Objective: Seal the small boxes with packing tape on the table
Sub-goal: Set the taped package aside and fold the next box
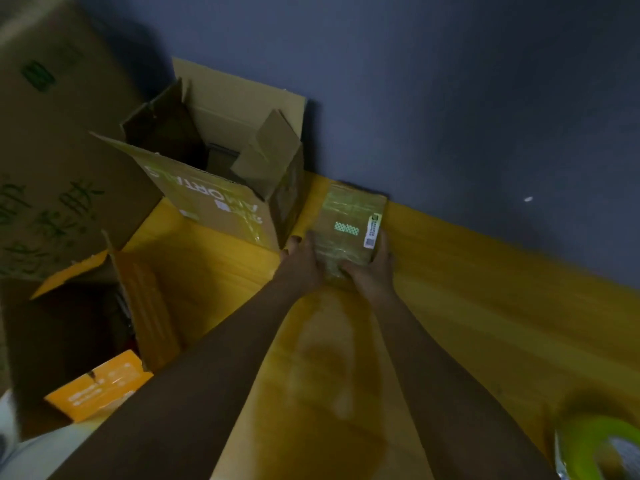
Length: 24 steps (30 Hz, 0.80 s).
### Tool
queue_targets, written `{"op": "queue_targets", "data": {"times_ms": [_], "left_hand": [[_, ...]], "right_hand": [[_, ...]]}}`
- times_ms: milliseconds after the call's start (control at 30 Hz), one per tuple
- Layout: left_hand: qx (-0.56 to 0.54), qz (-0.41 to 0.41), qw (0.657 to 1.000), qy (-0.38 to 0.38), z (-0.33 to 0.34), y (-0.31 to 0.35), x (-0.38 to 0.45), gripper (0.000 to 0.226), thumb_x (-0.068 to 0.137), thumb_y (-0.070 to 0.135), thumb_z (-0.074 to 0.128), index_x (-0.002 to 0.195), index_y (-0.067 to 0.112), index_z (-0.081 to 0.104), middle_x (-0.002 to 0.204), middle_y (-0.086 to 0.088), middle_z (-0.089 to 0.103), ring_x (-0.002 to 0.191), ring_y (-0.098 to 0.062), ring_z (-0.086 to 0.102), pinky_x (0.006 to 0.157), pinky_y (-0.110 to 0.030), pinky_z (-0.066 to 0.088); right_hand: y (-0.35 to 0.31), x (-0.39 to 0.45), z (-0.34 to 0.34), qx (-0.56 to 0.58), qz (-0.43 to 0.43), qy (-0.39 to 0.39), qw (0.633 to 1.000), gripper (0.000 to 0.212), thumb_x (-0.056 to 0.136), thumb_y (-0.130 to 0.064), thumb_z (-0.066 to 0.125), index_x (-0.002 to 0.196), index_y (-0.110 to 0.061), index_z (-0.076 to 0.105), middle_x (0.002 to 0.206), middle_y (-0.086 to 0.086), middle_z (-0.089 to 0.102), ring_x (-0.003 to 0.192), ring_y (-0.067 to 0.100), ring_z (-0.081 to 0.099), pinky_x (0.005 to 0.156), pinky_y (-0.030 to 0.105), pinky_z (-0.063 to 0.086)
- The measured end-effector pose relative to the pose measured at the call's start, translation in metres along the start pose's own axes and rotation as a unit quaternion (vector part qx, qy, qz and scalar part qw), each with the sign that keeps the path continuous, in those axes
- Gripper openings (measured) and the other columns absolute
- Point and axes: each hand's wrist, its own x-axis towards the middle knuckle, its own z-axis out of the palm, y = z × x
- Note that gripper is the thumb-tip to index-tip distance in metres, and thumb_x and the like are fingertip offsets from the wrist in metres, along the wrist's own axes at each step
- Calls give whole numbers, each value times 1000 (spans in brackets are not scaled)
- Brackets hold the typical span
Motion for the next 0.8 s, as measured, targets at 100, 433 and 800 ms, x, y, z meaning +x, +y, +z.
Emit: {"op": "queue_targets", "data": {"times_ms": [100, 433, 800], "left_hand": [[9, 37, 999, 12, -16, 4, -9, 64, 99, 30, 44, 152, 17, 12, 152, -17, 17, 139, -39, 21, 108, -46, 28], [56, -12, 978, 202, -95, -103, -120, 23, 98, 25, 44, 107, 15, 63, 100, -14, 67, 93, -36, 63, 68, -39, 50], [252, -55, 957, 131, -194, -214, -132, 50, 98, 31, 48, 140, 7, 35, 138, -18, 38, 129, -36, 33, 101, -43, 36]], "right_hand": [[-20, 1, 6, -72, -91, 65, 991, 82, 88, -30, 69, 152, -13, 21, 150, 16, 21, 134, 32, 33, 96, 30, 35], [-44, -154, 111, -120, -285, -160, 937, 28, 84, -22, 64, 109, -8, 66, 110, 12, 52, 108, 34, 51, 94, 41, 41], [-75, -234, 210, -138, -76, -110, 981, 71, 86, -50, 64, 143, -19, 36, 139, 2, 32, 128, 25, 36, 103, 42, 41]]}}
